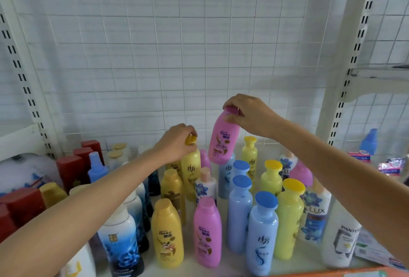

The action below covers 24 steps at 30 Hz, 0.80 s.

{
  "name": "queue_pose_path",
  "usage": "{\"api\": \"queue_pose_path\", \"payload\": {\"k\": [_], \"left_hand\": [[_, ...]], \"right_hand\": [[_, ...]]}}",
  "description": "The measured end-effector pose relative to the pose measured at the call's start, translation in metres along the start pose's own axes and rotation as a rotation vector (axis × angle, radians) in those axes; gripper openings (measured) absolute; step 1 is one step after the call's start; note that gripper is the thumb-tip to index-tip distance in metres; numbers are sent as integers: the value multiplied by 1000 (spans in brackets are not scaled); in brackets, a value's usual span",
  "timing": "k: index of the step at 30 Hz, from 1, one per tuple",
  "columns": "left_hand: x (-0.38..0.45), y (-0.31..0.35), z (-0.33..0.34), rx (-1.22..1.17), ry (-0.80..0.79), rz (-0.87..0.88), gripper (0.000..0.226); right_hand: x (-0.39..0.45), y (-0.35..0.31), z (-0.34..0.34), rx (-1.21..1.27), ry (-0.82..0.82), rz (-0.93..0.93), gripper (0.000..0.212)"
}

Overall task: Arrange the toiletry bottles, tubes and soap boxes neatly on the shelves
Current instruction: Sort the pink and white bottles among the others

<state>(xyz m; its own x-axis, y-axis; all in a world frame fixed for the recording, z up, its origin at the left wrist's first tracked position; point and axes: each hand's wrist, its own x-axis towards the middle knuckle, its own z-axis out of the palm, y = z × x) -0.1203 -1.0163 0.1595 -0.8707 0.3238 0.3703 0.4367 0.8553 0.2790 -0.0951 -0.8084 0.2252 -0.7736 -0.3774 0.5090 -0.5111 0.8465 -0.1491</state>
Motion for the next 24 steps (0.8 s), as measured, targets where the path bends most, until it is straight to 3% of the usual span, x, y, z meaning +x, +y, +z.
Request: {"api": "queue_pose_path", "payload": {"k": [12, 24], "left_hand": [[-12, -18, -53, 54, 345, 7, 31], [-8, -20, -56, -49, 361, 22, 29]], "right_hand": [[29, 0, 97, -86, -569, -41, 34], [39, -2, 131, -172, -654, -145, 38]]}}
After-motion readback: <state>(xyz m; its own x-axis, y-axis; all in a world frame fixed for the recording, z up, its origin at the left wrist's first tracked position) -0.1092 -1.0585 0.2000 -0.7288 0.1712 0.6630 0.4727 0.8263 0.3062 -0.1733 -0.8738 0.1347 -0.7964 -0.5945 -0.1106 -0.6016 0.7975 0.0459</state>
